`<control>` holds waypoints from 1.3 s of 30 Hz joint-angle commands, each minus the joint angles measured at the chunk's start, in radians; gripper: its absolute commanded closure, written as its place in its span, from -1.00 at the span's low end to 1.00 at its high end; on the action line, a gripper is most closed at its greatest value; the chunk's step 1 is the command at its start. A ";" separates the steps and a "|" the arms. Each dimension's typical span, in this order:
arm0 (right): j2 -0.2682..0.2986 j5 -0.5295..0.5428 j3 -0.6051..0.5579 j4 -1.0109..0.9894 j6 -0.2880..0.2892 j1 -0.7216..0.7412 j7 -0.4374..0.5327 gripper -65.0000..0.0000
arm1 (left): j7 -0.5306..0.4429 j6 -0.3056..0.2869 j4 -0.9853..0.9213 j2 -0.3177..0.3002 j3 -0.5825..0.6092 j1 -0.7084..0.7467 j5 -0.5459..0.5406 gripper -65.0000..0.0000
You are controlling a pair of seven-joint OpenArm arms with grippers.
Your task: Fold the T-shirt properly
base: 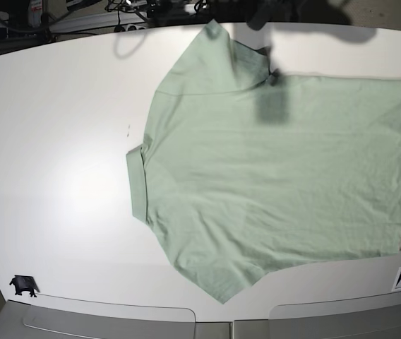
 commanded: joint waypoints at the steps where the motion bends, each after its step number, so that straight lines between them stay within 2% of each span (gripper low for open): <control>1: 0.008 0.002 -0.001 0.009 0.005 -0.006 0.014 1.00 | -0.008 -0.007 0.021 -0.005 0.000 0.024 -0.002 1.00; 11: 0.076 0.002 -0.001 0.193 0.004 -0.171 0.014 1.00 | -0.008 -0.007 0.286 -0.057 0.000 0.267 -0.002 1.00; 19: 0.166 0.002 -0.001 0.450 0.005 -0.366 0.010 1.00 | 0.006 -0.008 0.586 -0.132 0.000 0.486 -0.002 1.00; 23: 0.242 0.003 -0.001 0.599 0.005 -0.486 -0.032 1.00 | 0.049 -0.007 0.758 -0.187 0.000 0.614 -0.002 1.00; 30: 0.410 0.003 -0.001 0.877 0.004 -0.702 -0.032 1.00 | 0.116 -0.007 1.086 -0.305 0.000 0.834 -0.002 1.00; 35: 0.532 0.002 0.014 1.106 0.004 -0.885 -0.036 1.00 | 0.272 -0.007 1.329 -0.374 0.000 0.962 -0.002 1.00; 39: 0.588 0.003 0.110 1.318 0.004 -1.053 -0.039 1.00 | 0.386 -0.008 1.518 -0.408 0.000 1.056 -0.002 1.00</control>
